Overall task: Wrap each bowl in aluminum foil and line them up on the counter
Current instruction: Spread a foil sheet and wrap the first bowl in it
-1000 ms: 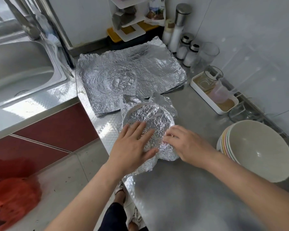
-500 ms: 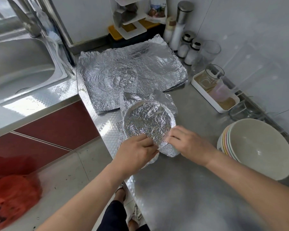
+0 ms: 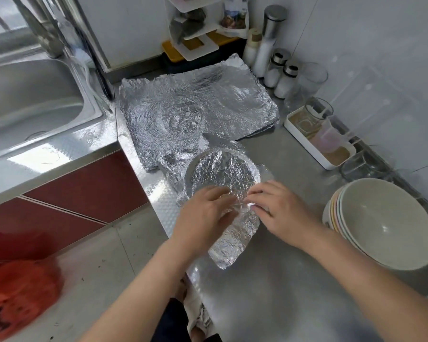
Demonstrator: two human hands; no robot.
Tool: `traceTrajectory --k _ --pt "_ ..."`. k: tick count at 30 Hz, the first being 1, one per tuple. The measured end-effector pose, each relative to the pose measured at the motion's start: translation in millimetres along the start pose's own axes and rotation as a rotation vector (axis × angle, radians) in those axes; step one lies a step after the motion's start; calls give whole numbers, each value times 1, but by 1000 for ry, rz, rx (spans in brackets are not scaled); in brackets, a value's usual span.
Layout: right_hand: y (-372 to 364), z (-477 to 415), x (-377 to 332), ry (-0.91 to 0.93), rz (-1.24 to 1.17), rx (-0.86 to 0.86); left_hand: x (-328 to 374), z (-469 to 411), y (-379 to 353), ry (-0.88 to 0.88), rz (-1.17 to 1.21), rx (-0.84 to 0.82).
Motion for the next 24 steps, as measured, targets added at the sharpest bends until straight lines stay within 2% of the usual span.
traceTrajectory --k 4,8,13,19,24 --pt "-5 2 -12 111 107 0 -25 12 3 -106 -44 -134" --pt "-7 3 -13 174 157 12 -32 14 -2 -115 -28 -147" --pt "-17 3 -9 194 224 6 -24 14 -8 -117 -76 -74" --pt "-6 6 3 301 291 -24 15 22 -15 32 -247 -81" --pt "5 8 6 298 247 -73 17 22 -17 -32 -193 -5"
Point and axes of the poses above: each hand's wrist, its own z-axis away from the middle knuckle, its own y-axis out of the back of the hand, x = y × z, the point moved 1 cm from there along -z, towards the middle knuckle, and after that the axes turned 1 degree about -y, right-handed, at the moved point
